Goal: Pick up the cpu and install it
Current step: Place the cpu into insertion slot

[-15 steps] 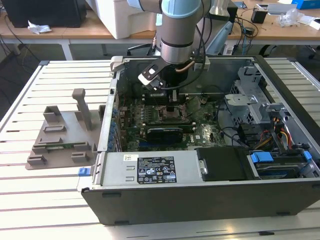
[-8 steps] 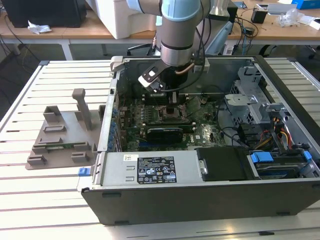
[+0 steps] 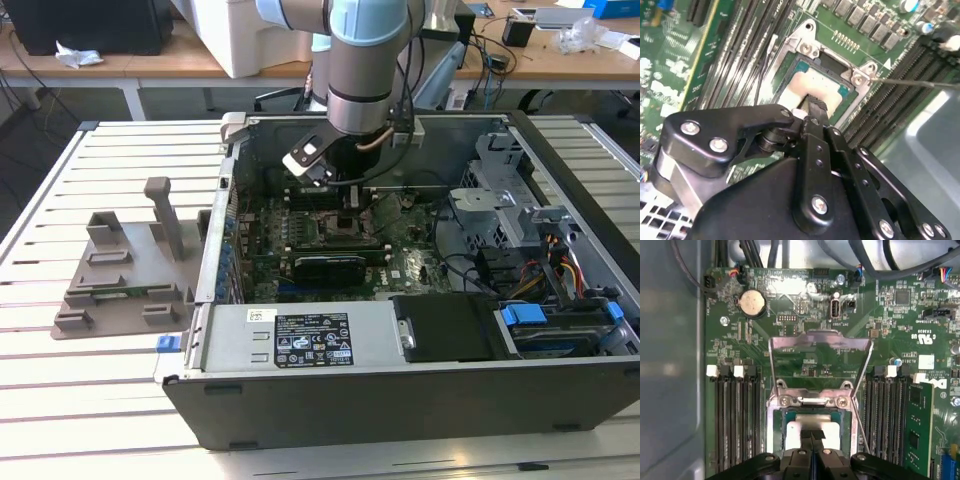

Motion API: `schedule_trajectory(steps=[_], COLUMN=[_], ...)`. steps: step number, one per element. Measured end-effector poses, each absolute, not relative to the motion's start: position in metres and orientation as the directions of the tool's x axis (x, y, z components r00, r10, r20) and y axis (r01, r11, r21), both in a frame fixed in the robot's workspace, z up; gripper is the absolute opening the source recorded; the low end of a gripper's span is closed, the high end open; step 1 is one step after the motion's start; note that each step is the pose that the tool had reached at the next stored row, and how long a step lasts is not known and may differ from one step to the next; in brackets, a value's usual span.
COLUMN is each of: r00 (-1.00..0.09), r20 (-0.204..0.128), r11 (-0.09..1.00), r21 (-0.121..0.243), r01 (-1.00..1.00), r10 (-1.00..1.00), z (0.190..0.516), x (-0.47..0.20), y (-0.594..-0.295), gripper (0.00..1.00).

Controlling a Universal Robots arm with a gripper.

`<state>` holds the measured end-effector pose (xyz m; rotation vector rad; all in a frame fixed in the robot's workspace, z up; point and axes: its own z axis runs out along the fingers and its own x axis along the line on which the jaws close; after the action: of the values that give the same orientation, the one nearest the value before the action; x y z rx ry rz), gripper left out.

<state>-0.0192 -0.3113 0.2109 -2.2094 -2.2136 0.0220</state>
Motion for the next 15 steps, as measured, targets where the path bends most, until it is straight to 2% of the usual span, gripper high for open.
schedule_trajectory(steps=[8,15], r00=[-0.002,-0.002], r20=[-0.001,-0.001], r11=[0.002,0.002], r21=[-0.02,-0.02], r01=[1.0,1.0], r10=[1.0,1.0], z=[0.258,0.32], x=[-0.019,-0.019], y=[-0.311,-0.311], gripper=[0.11,0.11])
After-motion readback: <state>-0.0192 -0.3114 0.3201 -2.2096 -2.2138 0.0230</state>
